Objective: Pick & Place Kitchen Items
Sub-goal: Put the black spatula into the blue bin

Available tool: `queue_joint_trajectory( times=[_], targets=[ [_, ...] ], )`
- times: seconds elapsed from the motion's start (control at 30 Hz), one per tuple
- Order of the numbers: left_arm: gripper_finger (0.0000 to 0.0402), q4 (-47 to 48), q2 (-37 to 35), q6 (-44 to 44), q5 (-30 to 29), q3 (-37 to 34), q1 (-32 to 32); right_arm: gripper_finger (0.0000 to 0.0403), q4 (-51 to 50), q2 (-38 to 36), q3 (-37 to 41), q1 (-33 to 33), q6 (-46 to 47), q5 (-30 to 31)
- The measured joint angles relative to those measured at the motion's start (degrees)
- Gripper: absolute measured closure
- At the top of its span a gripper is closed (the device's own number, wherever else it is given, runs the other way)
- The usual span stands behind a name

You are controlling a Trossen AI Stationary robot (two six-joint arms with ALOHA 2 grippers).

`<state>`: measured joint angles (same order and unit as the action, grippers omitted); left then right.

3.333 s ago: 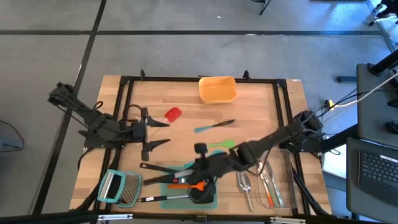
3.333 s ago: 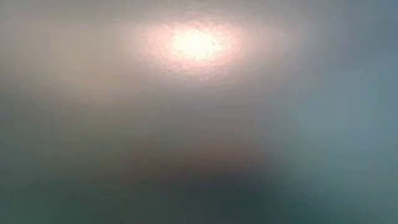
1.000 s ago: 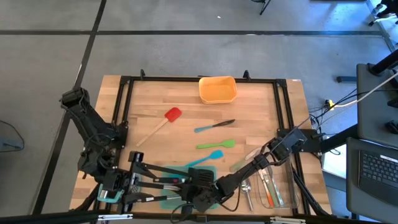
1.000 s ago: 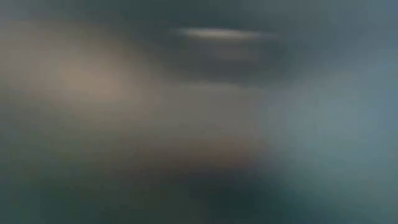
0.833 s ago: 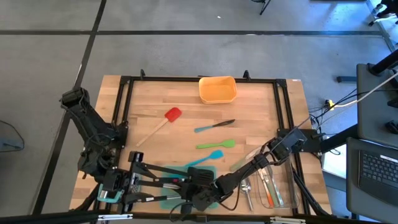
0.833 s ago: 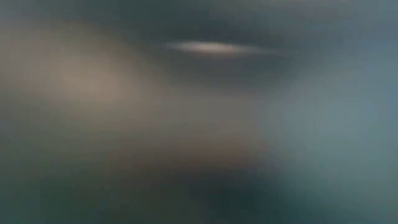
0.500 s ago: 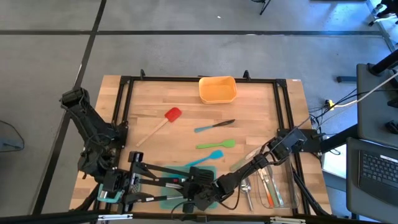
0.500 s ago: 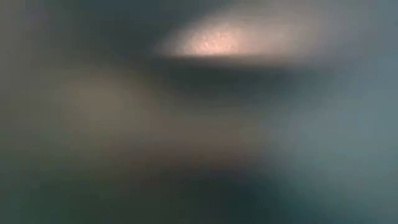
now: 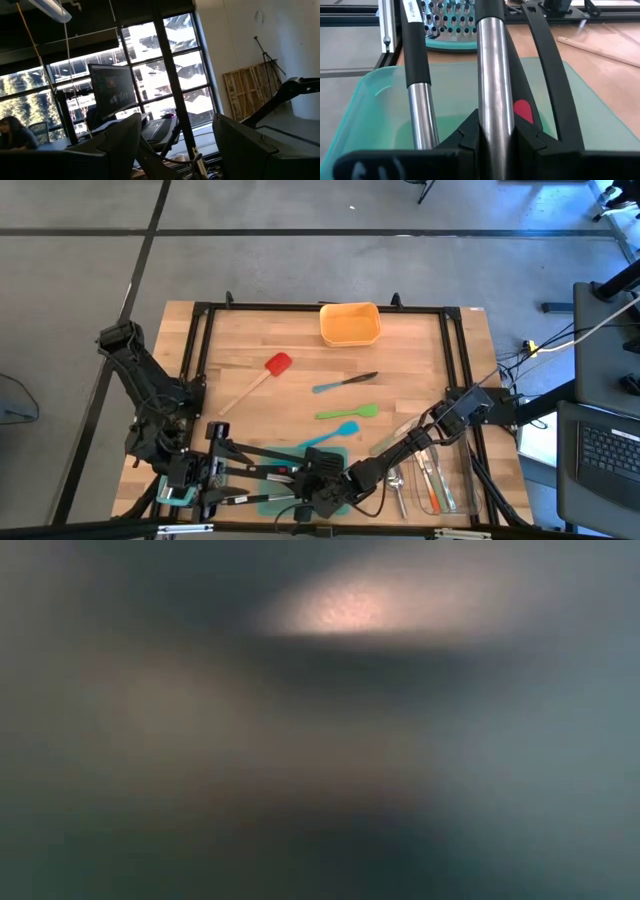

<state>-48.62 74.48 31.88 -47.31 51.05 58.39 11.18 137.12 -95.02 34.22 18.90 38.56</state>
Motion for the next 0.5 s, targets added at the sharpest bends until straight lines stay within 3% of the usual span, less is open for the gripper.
queue_joint_trajectory(
  times=[0.17,0.5],
  targets=[
    [0.0160,0.00,0.00,0.00,0.00,0.00,0.00,0.0317,-0.62,-0.02,0.00,0.00,0.47,0.57],
    [0.0160,0.00,0.00,1.01,-0.57,0.00,0.00,0.0317,-0.74,-0.02,0.00,-0.04,-0.64,-2.09]
  ],
)
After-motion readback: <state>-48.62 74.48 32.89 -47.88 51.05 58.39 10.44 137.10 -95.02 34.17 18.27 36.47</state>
